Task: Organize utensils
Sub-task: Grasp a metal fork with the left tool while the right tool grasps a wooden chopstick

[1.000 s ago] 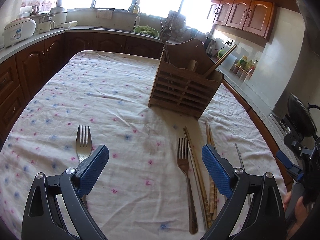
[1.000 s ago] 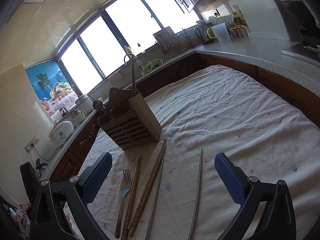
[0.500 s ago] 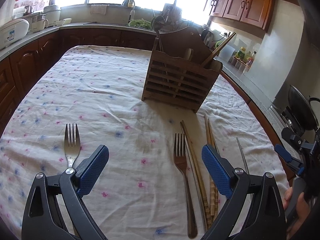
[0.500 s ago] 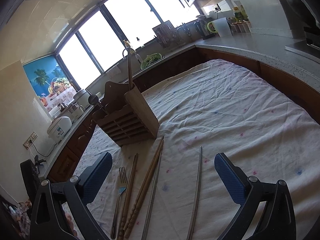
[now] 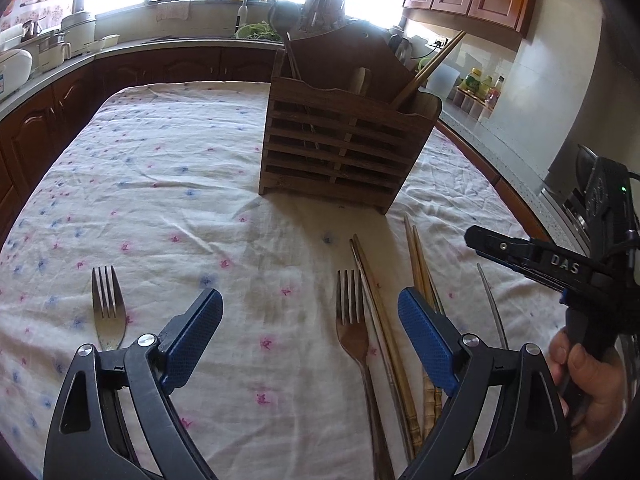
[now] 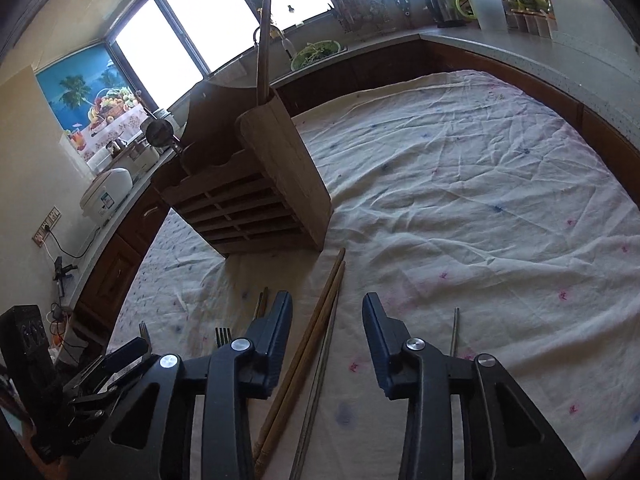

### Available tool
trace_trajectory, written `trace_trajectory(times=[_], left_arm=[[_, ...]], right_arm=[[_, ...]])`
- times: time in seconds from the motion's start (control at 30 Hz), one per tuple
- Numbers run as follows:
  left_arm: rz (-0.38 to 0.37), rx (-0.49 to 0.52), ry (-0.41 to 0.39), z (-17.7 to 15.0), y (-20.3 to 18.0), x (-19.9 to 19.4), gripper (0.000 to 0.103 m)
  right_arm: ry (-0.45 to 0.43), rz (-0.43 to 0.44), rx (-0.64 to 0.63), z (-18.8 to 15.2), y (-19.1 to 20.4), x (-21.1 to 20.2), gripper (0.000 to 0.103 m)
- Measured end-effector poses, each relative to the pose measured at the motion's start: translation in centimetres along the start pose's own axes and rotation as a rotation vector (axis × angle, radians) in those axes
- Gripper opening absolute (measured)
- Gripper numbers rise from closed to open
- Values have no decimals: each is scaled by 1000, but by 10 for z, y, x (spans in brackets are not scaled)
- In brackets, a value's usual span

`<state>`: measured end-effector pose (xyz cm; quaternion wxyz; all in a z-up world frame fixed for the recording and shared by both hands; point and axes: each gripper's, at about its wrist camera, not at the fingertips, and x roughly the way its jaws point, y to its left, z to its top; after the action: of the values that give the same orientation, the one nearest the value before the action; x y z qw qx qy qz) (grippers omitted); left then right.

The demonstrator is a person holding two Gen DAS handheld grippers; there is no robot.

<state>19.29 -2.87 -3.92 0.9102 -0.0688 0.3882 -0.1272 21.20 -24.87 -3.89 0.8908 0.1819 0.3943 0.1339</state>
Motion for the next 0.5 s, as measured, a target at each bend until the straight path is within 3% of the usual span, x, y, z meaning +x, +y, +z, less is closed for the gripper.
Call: trace_trajectory(times=[0.17, 0.37, 0.5], left_arm=[[-33, 39, 47, 5, -5, 19, 79], [-85, 57, 106, 7, -8, 41, 63], [-97, 70, 150, 6, -12, 55, 39]], right_arm=[[71, -21, 6, 12, -3, 35, 20], [116, -40, 10, 18, -8, 60, 16], [120, -48, 0, 19, -6, 66, 11]])
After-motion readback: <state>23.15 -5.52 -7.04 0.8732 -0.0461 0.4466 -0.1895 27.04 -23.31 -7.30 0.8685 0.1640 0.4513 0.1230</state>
